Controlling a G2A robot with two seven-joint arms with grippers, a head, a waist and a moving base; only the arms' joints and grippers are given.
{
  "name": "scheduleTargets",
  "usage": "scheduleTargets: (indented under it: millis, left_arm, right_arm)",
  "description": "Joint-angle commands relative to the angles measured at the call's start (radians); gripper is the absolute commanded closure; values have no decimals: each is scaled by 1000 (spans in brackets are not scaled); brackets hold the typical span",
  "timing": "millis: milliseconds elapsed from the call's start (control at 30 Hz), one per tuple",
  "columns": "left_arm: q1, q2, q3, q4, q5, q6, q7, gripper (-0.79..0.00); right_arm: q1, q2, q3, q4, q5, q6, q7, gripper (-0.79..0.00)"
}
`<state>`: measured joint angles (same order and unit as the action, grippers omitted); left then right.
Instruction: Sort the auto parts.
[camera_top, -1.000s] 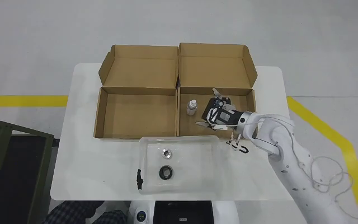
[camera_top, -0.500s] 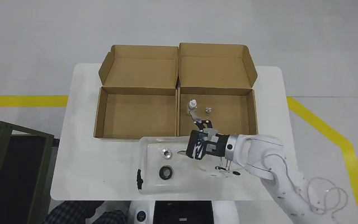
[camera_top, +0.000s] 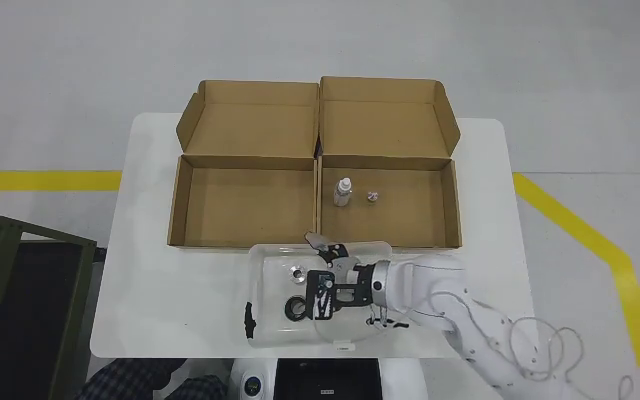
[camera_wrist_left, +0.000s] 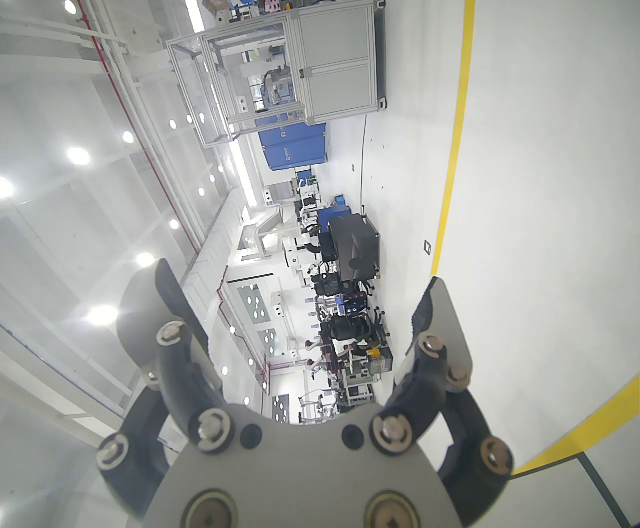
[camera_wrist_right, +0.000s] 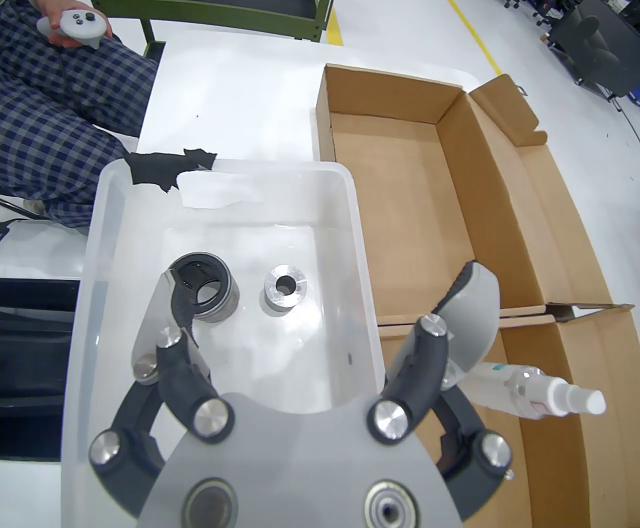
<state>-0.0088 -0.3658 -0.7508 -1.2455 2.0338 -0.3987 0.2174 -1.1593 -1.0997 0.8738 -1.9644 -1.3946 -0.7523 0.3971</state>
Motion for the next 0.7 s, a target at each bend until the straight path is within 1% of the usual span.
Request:
scheduleTargets:
  millis: [0,133,167,233,267,400,567,667]
  left_arm:
    - [0,0,0,0,0,0,0,-785]
    - [0,0,0,0,0,0,0,-785]
    - [0,0,0,0,0,0,0,-785]
    - [0,0,0,0,0,0,0,-785]
    - [0,0,0,0,0,0,0,-785]
    - [0,0,0,0,0,0,0,-785]
    - [0,0,0,0,0,0,0,-785]
    - [0,0,0,0,0,0,0,-785]
  right_arm:
    - [7,-3,-12,10,-8,-3,-9,-711]
    - [22,-9,-37,37,-26,-4,-24,-631]
    - [26,-11,-43,44,-31,-4,-28,-600]
    - [34,-14,-54,57,-39,-3,-34,-576]
    - [38,-16,-59,63,-43,-2,-37,-551]
    - [52,-21,-73,89,-57,4,-44,-511]
    - [63,-27,-82,120,-70,16,-50,-434]
    - [69,-30,-89,137,-77,20,-54,-419]
